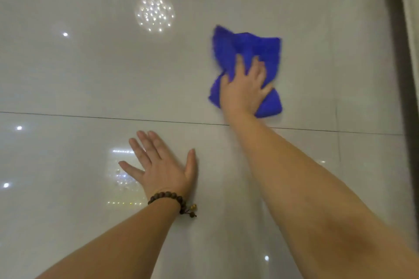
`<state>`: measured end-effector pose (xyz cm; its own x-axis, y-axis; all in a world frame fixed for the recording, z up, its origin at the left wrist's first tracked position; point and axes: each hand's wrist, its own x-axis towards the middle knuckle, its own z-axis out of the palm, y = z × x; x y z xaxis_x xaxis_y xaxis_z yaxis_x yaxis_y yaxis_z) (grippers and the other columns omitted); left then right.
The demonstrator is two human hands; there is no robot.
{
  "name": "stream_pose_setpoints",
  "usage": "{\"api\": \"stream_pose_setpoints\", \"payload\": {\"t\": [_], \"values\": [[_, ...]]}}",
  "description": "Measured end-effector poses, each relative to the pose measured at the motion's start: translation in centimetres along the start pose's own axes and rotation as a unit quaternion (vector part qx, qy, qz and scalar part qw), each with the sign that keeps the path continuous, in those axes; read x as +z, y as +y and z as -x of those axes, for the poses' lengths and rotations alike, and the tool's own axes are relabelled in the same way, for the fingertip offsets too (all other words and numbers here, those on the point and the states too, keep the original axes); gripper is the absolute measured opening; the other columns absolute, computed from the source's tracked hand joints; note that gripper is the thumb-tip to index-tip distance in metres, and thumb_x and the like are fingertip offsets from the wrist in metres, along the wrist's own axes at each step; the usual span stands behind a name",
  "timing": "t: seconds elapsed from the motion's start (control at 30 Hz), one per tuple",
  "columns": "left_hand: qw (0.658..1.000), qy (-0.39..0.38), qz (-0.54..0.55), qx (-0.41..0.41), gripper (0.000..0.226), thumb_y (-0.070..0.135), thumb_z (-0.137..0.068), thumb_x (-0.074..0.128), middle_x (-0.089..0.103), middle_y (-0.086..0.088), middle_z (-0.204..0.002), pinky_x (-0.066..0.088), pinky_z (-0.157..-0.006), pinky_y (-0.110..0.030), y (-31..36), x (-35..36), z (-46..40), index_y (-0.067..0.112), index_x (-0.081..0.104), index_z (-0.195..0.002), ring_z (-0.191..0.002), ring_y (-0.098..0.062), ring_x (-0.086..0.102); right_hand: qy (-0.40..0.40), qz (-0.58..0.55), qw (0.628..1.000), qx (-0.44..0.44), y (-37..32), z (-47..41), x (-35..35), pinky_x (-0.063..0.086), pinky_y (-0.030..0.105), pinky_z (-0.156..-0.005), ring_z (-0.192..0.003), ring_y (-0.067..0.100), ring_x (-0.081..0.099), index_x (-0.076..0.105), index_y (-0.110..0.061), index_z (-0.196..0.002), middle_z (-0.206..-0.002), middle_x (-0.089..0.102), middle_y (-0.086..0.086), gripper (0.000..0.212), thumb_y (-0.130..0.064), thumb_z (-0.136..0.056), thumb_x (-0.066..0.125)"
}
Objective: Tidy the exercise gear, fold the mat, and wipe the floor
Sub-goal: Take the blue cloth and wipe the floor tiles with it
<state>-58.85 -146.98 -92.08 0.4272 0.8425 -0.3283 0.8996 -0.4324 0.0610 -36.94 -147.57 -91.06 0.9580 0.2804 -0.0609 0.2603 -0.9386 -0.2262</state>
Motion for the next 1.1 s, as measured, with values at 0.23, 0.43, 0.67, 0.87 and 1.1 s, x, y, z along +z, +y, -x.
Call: {"api": "stream_pose_setpoints", "payload": {"t": [0.23, 0.43, 0.67, 0.87, 1.1], "values": [[1.0, 0.0, 0.003, 0.004, 0.104, 0.076, -0.079, 0.016, -0.011, -0.013, -0.161, -0.009, -0.112, -0.065, 0.0, 0.0, 0.1, 0.005, -0.006, -0.152, -0.147, -0.028, -0.019, -0.021, 0.004, 0.976, -0.216, 5.5, 7.0, 0.2, 0.024, 0.052, -0.106, -0.139, 0.022, 0.028, 0.04, -0.037, -0.14, -0.153, 0.032, 0.001, 0.058, -0.048, -0.084, 0.048], [1.0, 0.005, 0.018, 0.013, 0.102, 0.075, -0.082, 0.017, -0.017, -0.013, -0.16, -0.012, -0.112, -0.064, 0.0, -0.2, 0.2, 0.005, -0.012, -0.152, -0.146, -0.028, -0.022, 0.02, 0.013, 0.979, 0.202, 24.6, 1.5, -6.4, 0.015, 0.058, -0.11, -0.141, 0.028, 0.018, 0.03, -0.03, -0.146, -0.156, 0.021, 0.005, 0.055, -0.043, -0.094, 0.042], [1.0, 0.013, 0.008, 0.017, 0.098, 0.071, -0.085, 0.018, -0.011, -0.014, -0.161, -0.009, -0.111, -0.066, -0.4, 0.2, 0.1, 0.005, -0.007, -0.152, -0.147, -0.031, -0.016, 0.007, 0.014, 0.999, -0.041, 8.6, 11.9, -1.0, 0.018, 0.057, -0.108, -0.142, 0.024, 0.02, 0.036, -0.035, -0.143, -0.155, 0.026, 0.003, 0.059, -0.046, -0.086, 0.046], [1.0, 0.001, 0.008, 0.018, 0.096, 0.07, -0.085, 0.021, -0.011, -0.011, -0.161, -0.006, -0.113, -0.065, -0.6, 0.0, 0.2, 0.008, -0.007, -0.153, -0.148, -0.027, -0.015, -0.007, 0.035, 0.993, -0.114, 16.1, 15.2, -2.4, 0.029, 0.054, -0.104, -0.137, 0.021, 0.033, 0.042, -0.036, -0.139, -0.149, 0.038, 0.001, 0.061, -0.05, -0.08, 0.039], [0.991, -0.03, 0.085, 0.096, 0.101, 0.068, -0.084, 0.035, -0.013, -0.011, -0.161, -0.011, -0.118, -0.049, -3.8, -0.6, 1.0, 0.005, -0.006, -0.152, -0.148, -0.024, -0.015, 0.023, -0.003, 0.96, 0.281, 27.0, 13.3, -6.3, 0.015, 0.058, -0.108, -0.142, 0.029, 0.017, 0.029, -0.03, -0.147, -0.156, 0.02, 0.008, 0.056, -0.043, -0.094, 0.043]]}}
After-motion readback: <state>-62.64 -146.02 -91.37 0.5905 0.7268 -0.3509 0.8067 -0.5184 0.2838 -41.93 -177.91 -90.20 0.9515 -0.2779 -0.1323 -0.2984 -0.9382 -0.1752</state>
